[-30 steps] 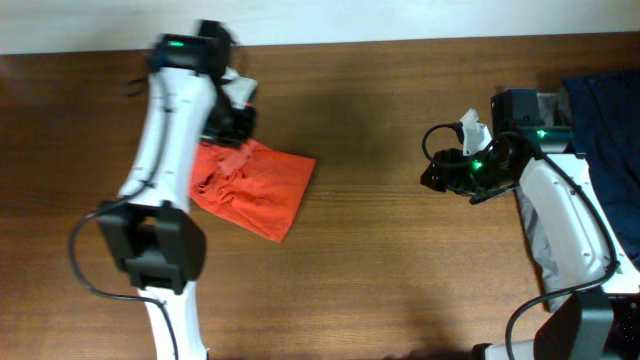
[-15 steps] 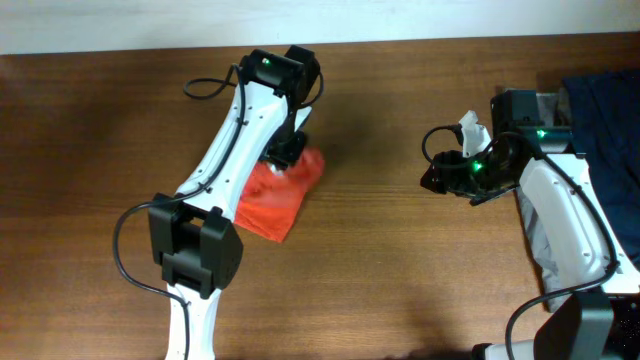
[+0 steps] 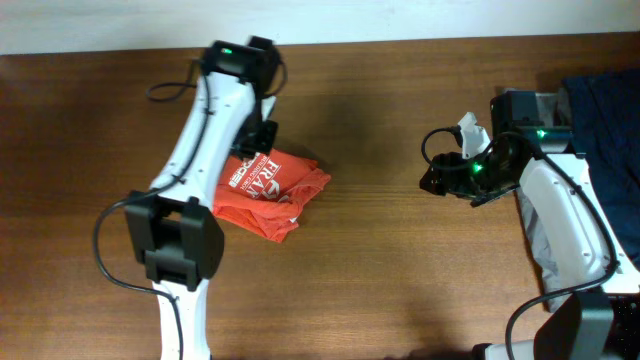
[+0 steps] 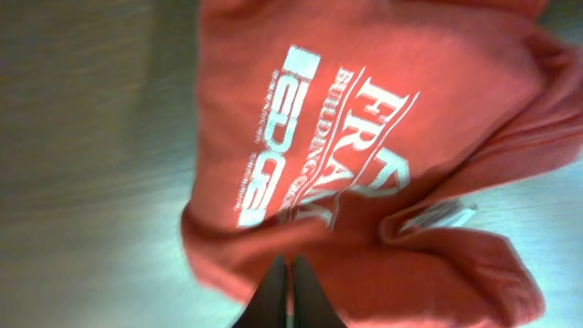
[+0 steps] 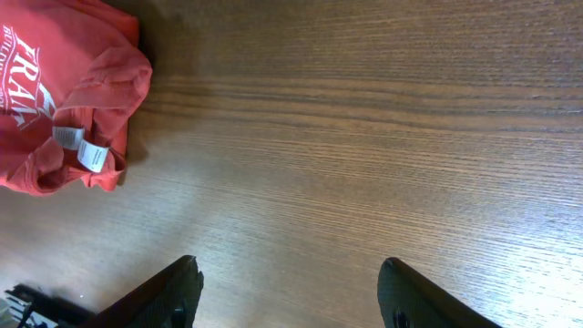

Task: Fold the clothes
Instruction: 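Press and tuck the folded shirt with the left gripper, then withdraw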

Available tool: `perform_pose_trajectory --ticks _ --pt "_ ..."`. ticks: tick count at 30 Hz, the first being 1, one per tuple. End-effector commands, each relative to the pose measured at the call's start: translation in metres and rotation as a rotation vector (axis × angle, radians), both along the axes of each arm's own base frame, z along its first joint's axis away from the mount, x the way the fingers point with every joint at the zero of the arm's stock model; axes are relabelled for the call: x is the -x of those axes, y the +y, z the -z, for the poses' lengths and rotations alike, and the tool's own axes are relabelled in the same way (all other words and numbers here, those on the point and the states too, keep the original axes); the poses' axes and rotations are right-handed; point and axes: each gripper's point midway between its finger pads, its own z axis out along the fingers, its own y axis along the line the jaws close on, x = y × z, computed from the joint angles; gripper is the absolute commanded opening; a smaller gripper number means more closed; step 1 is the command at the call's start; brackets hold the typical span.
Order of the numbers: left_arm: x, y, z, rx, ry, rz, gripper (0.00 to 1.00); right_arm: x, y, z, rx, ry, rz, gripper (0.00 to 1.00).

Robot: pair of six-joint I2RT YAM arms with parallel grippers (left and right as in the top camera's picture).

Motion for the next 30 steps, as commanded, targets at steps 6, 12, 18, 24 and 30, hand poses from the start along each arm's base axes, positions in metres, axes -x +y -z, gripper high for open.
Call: perform_pose_trajectory --ticks 6,12,18,24,30 --pt "0.053 -0.050 0.066 0.243 0.322 0.041 0.01 -0.001 0.000 -0.009 -0.004 -0.028 -0.011 0.67" --pt "0.104 -0.038 0.087 0.144 0.512 0.077 0.01 -0.001 0.000 -0.009 -0.003 -0.028 -0.011 0.67" --pt "0.100 -0.029 0.082 0.143 0.466 0.000 0.01 -0.001 -0.001 -0.008 0.001 -0.031 -0.016 0.67" --pt "0.064 -0.015 0.031 0.207 0.195 -0.029 0.01 -0.003 -0.001 -0.009 0.002 -0.039 -0.016 0.68" --pt "0.013 0.034 0.008 0.199 -0.062 -0.140 0.15 -0.003 -0.001 -0.009 0.002 -0.038 -0.016 0.68"
